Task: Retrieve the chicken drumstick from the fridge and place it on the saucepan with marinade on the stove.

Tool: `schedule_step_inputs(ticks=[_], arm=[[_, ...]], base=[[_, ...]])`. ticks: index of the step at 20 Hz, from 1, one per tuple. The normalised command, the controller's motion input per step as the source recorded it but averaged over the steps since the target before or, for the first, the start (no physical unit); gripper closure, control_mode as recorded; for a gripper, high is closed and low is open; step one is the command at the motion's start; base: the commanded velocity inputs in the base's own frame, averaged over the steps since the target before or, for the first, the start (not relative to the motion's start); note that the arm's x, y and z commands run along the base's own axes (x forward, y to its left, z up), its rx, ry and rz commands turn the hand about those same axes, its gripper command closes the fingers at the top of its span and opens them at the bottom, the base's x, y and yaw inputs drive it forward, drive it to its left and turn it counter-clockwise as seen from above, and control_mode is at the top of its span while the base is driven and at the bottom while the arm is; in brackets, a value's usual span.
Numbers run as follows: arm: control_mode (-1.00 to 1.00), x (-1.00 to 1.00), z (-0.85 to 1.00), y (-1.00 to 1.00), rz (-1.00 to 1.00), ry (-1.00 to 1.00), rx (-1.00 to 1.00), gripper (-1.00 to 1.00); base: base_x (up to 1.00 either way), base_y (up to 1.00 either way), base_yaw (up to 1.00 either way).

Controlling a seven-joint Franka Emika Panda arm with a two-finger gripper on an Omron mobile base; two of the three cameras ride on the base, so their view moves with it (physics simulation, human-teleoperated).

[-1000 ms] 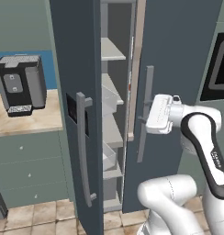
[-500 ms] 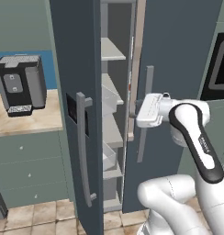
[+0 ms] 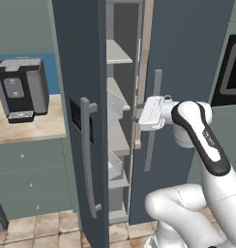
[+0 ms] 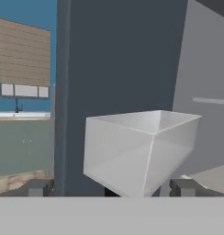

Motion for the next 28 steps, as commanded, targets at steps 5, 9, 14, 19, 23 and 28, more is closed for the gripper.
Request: schedule_step_inputs(ticks=[5, 9, 14, 19, 23, 28], arm=[[-1.0, 0.46, -0.21, 0.19, 0.11, 0.0, 0.0, -1.0], [-1.0, 0.44, -0.22, 0.34, 0.11, 0.0, 0.0, -1.0], [-1.0, 0.32, -0.16, 0.4, 0.11, 0.0, 0.0, -1.0], [-1.0, 0.1, -0.19, 0.47, 0.13, -0.01, 0.0, -1.0], [-1.0, -0.3, -0.18, 0.91, 0.19, -0.05, 0.0, -1.0], [-1.0, -0.41, -0.35, 1.0, 0.17, -0.06, 0.0, -1.0]], base=[[0.0, 0.0, 0.0], [0.0, 0.0, 0.0], [0.0, 0.0, 0.0], [0.0, 0.0, 0.0], [0.0, 0.0, 0.0], [0.0, 0.0, 0.0]])
